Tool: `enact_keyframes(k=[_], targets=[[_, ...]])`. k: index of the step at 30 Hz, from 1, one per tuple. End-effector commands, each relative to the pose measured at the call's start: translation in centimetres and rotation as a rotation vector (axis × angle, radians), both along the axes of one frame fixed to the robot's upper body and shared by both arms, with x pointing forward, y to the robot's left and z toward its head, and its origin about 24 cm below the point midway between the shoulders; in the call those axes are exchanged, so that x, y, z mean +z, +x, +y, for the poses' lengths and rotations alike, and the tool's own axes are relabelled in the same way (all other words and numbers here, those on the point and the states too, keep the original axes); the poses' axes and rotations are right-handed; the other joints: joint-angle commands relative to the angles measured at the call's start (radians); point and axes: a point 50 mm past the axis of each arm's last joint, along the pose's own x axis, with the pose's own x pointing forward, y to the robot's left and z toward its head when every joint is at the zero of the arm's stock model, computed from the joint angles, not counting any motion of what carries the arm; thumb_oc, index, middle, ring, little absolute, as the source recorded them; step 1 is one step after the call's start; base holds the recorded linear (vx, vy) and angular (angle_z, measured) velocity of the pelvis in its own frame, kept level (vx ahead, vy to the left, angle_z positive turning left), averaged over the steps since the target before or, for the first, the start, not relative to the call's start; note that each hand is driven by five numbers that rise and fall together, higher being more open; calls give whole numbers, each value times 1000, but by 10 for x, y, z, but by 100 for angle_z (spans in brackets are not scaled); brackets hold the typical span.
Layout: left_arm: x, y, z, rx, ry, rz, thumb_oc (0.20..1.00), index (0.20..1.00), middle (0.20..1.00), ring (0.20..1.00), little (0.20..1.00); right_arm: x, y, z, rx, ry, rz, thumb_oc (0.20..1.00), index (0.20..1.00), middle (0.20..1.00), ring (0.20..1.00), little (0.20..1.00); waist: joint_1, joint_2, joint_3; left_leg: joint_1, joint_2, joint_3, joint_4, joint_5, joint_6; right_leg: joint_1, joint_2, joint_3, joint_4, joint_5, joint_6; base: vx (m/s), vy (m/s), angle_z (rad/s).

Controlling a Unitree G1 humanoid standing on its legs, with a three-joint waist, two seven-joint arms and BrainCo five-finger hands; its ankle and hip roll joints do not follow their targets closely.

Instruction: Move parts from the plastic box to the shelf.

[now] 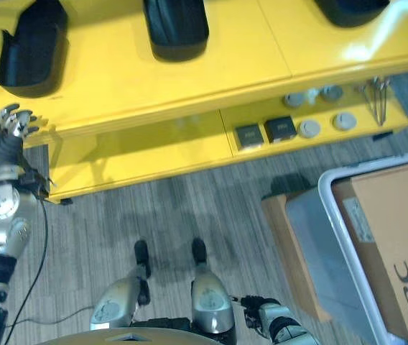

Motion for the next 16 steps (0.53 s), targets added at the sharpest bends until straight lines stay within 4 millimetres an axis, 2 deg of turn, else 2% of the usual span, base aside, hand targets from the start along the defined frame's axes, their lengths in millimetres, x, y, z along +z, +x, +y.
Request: enact_keyframes(k=[1, 2, 3, 6, 8, 9, 10, 13, 15, 16], targets=[[-17, -8, 9, 75, 63, 59, 1000, 1000, 1000, 1000, 1000, -12, -40, 0, -41, -10, 120, 1000, 1000, 1000, 1000, 1000, 39, -2, -151, 18, -16, -4, -1, -94, 13, 32, -34, -104, 53, -107, -13, 26, -41, 15], [-42, -15, 15, 93, 15, 161, 1000, 1000, 1000, 1000, 1000, -11, -40, -1, -74, -9, 123, 1000, 1000, 1000, 1000, 1000, 52, -5, -179, 35, -20, -7, -1, -97, 14, 56, -33, -112, 48, -108, -12, 21, -37, 15], [-46, -17, 16, 102, 10, 187, 1000, 1000, 1000, 1000, 1000, -11, -39, -1, -80, -9, 122, 1000, 1000, 1000, 1000, 1000, 53, -6, -182, 39, -20, -8, -1, -98, 14, 61, -32, -113, 46, -108, -12, 2, -43, 18], [-103, -39, 24, 164, -20, 432, 1000, 1000, 1000, 1000, 1000, -10, -37, -1, -124, -1, 124, 1000, 1000, 1000, 1000, 1000, 67, -19, -213, 68, -25, -23, -1, -106, 18, 90, -27, -118, 45, -112, -14, -13, -37, 15], [-152, -74, 28, 240, -101, 596, 1000, 1000, 1000, 1000, 1000, -11, -39, -3, -125, 1, 149, 1000, 1000, 1000, 1000, 1000, 81, -28, -228, 92, -27, -32, -1, -116, 25, 112, -23, -123, 48, -119, -20, 0, 0, 0], [-152, -74, 28, 240, -101, 596, 1000, 1000, 1000, 1000, 1000, -11, -39, -3, -125, 1, 149, 1000, 1000, 1000, 1000, 1000, 81, -28, -228, 92, -27, -32, -1, -116, 25, 112, -23, -123, 48, -119, -20, -7, 16, 3], [-173, -94, 31, 293, -185, 653, 1000, 1000, 1000, 1000, 1000, -11, -41, -3, -107, 2, 167, 1000, 1000, 1000, 1000, 1000, 86, -32, -230, 102, -28, -33, -1, -122, 28, 119, -23, -124, 52, -124, -20, 0, 0, 0], [-196, -116, 28, 311, -270, 719, 1000, 1000, 1000, 1000, 1000, -12, -47, -2, -43, 7, 220, 1000, 1000, 1000, 1000, 1000, 90, -39, -231, 118, -26, -30, -1, -132, 31, 134, -25, -131, 56, -131, -21, -9, 26, 6], [-217, -132, 20, 277, -256, 871, 1000, 1000, 1000, 1000, 1000, -15, -56, 2, -41, 37, 243, 1000, 1000, 1000, 1000, 1000, 90, -45, -237, 137, -28, -24, -1, -143, 33, 149, -31, -140, 53, -128, -12, 17, 44, 21], [-220, -134, 19, 269, -251, 897, 1000, 1000, 1000, 1000, 1000, -16, -55, 3, -61, 46, 236, 1000, 1000, 1000, 1000, 1000, 90, -47, -239, 139, -28, -23, -1, -145, 33, 149, -33, -141, 52, -128, -10, 5, 27, 22]])
